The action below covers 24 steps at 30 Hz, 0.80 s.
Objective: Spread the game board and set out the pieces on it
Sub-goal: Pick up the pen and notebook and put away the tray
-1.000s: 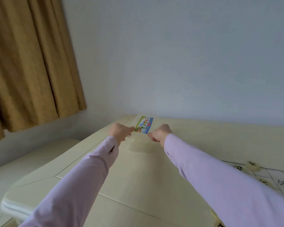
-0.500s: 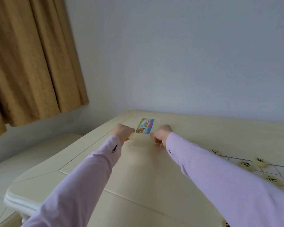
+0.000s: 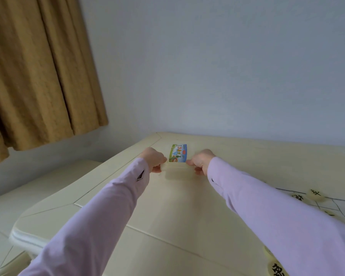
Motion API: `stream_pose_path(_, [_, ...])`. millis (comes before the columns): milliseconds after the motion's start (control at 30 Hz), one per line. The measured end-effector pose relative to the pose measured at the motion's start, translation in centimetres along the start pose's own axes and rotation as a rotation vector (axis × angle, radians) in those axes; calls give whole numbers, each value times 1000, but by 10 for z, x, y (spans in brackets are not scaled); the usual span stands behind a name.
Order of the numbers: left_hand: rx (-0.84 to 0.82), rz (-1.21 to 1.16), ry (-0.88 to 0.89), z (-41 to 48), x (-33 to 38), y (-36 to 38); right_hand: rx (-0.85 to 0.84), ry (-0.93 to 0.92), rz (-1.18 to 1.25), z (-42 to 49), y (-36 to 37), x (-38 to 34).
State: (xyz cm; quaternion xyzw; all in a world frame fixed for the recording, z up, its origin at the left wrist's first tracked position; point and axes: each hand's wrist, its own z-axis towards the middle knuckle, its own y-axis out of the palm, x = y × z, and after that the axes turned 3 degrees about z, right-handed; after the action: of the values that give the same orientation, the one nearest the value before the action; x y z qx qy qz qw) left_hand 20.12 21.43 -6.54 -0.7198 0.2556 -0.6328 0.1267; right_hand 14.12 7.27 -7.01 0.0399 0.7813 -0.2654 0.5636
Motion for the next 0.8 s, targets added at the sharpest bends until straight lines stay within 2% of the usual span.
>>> stream_pose_path(267, [-69,101,-4,-4,6,-1,-51,-9,-4,-2,0,-2])
stream_pose_path(800, [-145,73,-68,-17,7,4,-84,57,-66,-6,-17,-2])
